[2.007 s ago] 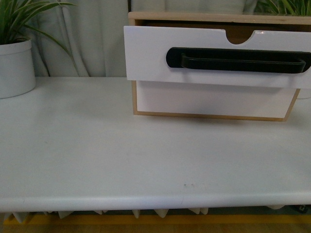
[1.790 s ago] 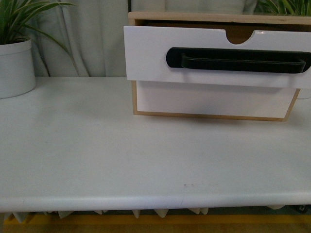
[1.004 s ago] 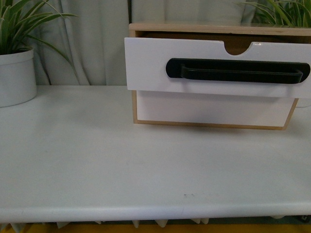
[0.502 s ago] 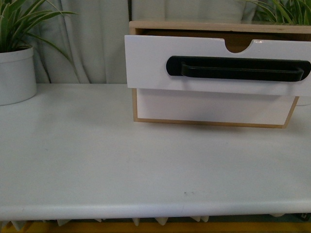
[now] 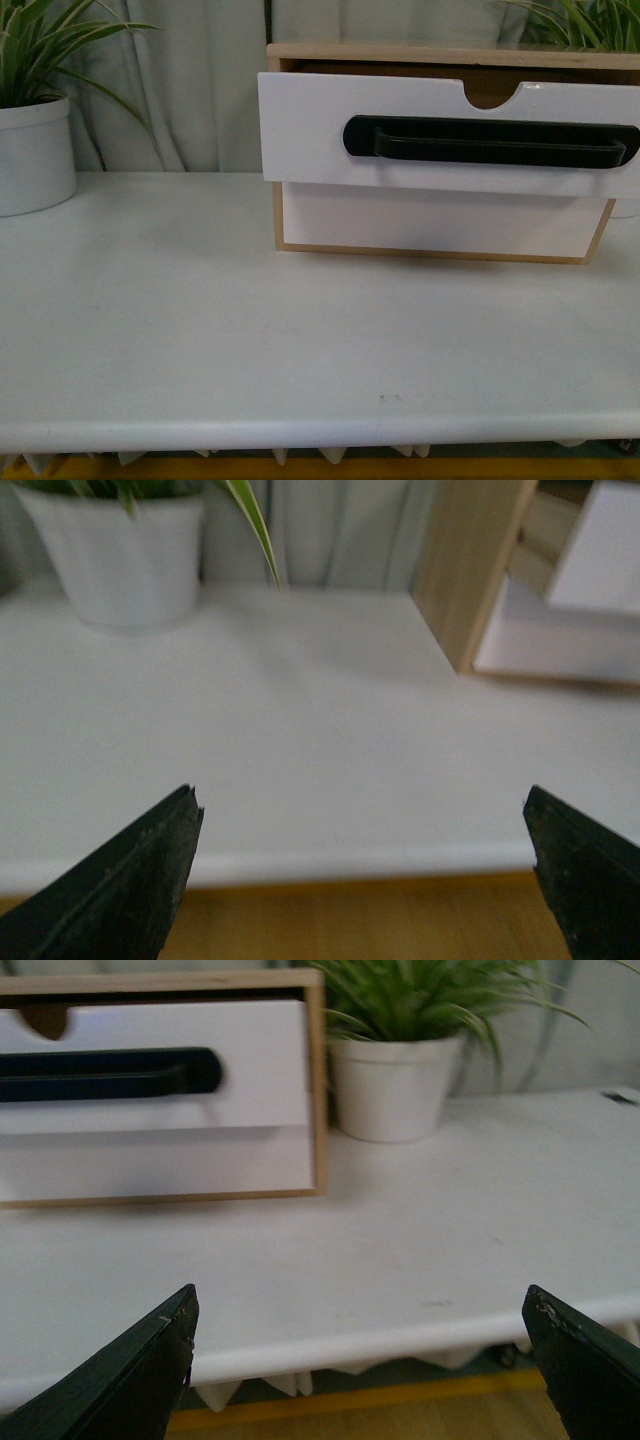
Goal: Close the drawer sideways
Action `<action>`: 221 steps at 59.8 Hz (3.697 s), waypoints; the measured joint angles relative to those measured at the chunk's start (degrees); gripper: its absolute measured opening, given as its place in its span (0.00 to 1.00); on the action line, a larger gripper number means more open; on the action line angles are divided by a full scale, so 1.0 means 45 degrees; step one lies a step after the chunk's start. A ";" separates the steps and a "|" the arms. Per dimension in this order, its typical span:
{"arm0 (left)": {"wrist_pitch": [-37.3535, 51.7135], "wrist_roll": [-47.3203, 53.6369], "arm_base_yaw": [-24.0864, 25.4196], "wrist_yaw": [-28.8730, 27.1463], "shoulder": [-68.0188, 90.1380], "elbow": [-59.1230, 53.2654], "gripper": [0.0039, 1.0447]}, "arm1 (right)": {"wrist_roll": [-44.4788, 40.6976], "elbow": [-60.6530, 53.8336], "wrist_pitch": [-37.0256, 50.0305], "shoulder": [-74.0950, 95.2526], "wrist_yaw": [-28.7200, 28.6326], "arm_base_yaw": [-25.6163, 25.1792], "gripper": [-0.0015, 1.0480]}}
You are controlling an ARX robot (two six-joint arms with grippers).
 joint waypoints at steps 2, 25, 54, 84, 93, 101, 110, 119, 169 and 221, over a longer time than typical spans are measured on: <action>-0.0015 -0.0267 -0.0083 0.0112 0.0287 0.0005 0.94 | 0.0175 0.0053 0.0068 0.0277 0.0729 0.0209 0.91; 0.5586 0.1015 -0.3847 -0.2749 0.6115 0.1355 0.94 | -0.0510 0.2186 0.3050 0.5931 -0.2710 -0.3342 0.91; 1.4280 0.7193 -0.6319 -0.3983 1.4668 0.3808 0.94 | 0.0486 0.4755 0.3191 1.0569 -0.4532 -0.4056 0.91; 1.7962 1.5431 -0.6606 -0.0316 1.8544 0.6586 0.94 | 0.0204 0.7397 0.1661 1.3469 -0.5319 -0.3075 0.91; 1.7806 1.6330 -0.6431 0.0311 1.8952 0.6912 0.94 | -0.2827 0.8417 0.0651 1.4192 -0.4371 -0.2166 0.91; 1.7675 1.6961 -0.6232 0.0651 1.9331 0.7135 0.94 | -0.5790 0.9408 -0.0049 1.4562 -0.3478 -0.1360 0.91; 1.7612 1.7490 -0.6130 0.1005 1.9700 0.7349 0.94 | -0.9277 1.0622 -0.0899 1.4892 -0.2662 -0.0481 0.91; 1.7505 1.8170 -0.6081 0.1452 2.0128 0.7674 0.94 | -1.1531 1.1608 -0.1579 1.5382 -0.2045 0.0073 0.91; 1.3852 2.1070 -0.5829 0.1239 2.1104 0.9772 0.94 | -1.3182 1.3988 -0.3206 1.6898 -0.2380 -0.0505 0.91; 1.1482 2.2406 -0.5610 0.0262 2.2211 1.2658 0.94 | -1.2405 1.6606 -0.2764 1.9982 -0.2696 -0.1112 0.91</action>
